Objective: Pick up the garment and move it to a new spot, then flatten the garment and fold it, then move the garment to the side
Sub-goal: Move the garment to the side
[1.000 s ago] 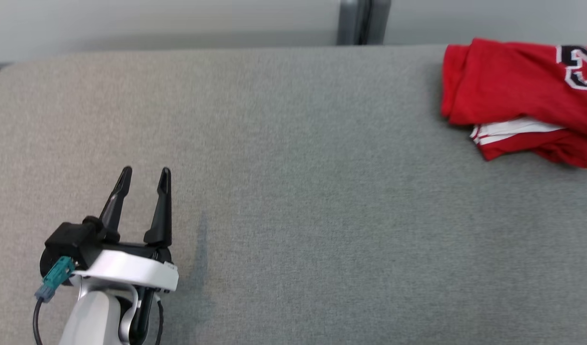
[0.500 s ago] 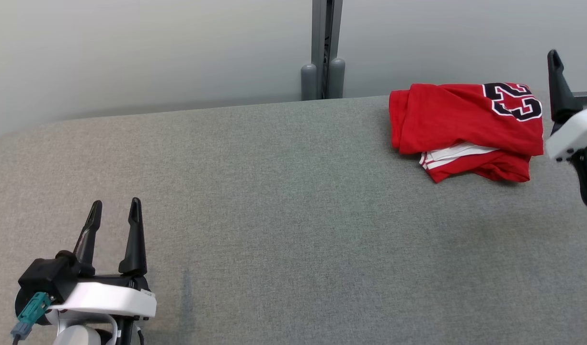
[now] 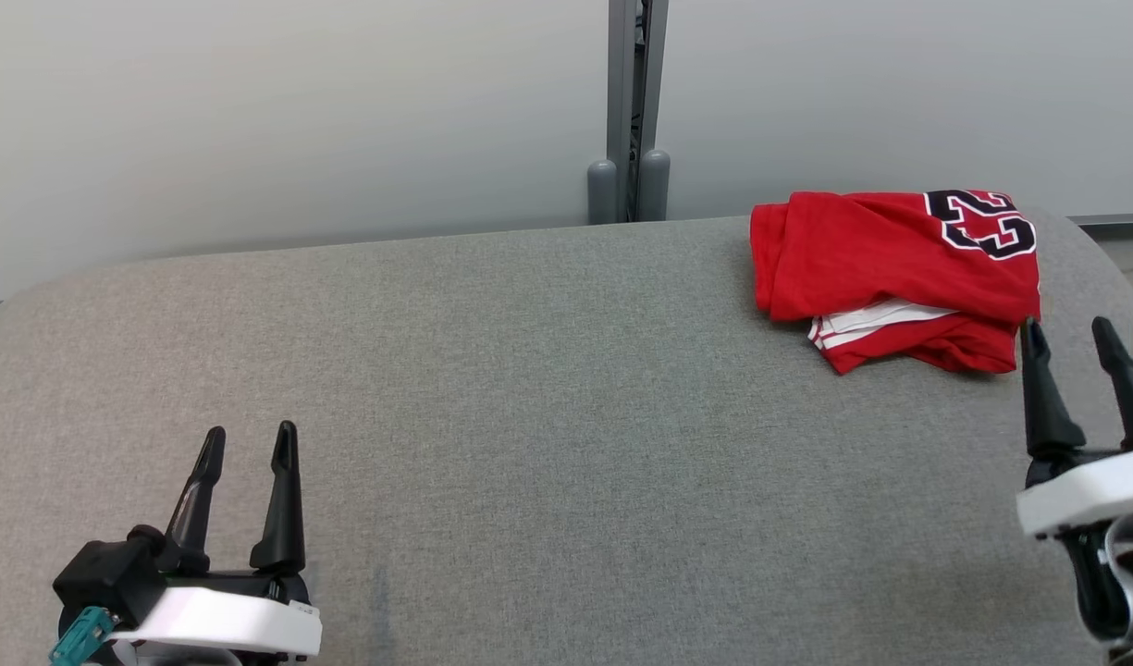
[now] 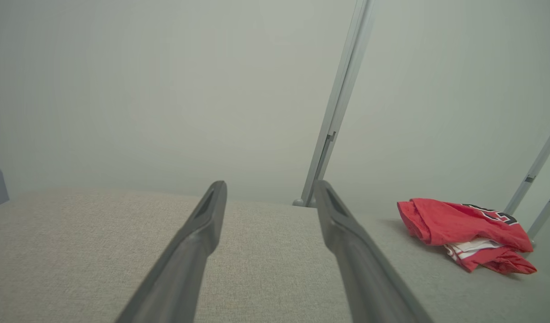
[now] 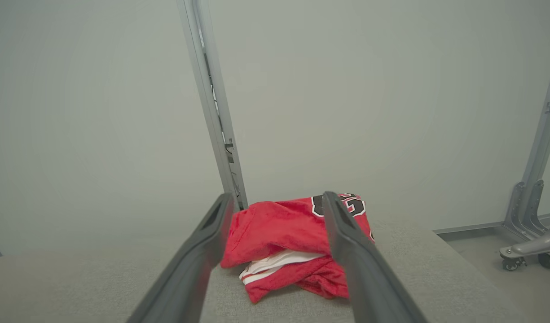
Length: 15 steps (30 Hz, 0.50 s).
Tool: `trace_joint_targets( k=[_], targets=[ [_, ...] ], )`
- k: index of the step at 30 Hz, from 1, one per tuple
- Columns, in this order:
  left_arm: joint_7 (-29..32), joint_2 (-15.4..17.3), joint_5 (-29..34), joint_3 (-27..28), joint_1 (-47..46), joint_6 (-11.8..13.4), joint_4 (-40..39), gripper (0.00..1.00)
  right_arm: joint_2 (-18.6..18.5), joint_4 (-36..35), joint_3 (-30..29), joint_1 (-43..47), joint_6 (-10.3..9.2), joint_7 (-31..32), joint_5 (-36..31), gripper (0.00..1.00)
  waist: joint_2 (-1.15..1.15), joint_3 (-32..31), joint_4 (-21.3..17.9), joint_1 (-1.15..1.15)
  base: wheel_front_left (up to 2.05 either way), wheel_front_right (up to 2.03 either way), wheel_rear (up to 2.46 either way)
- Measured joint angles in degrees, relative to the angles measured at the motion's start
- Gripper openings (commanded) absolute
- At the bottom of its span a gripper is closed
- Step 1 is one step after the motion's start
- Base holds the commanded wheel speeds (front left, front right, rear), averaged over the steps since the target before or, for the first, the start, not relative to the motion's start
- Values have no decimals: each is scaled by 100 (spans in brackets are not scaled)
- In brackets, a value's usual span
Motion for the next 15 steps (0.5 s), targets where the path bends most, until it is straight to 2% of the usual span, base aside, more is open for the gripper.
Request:
trace_joint_targets(
  k=[9,15],
  targets=[
    [0,10,179,47,127,-7,47,100,504,-991,-308,957,0,2,-619,100,0,-15,-1,0,0,0,0],
    [0,-45,370,45,221,-23,288,100,704,-1267,-207,1372,0,0,-650,100,0,-17,33,0,0,0,0]
  ],
)
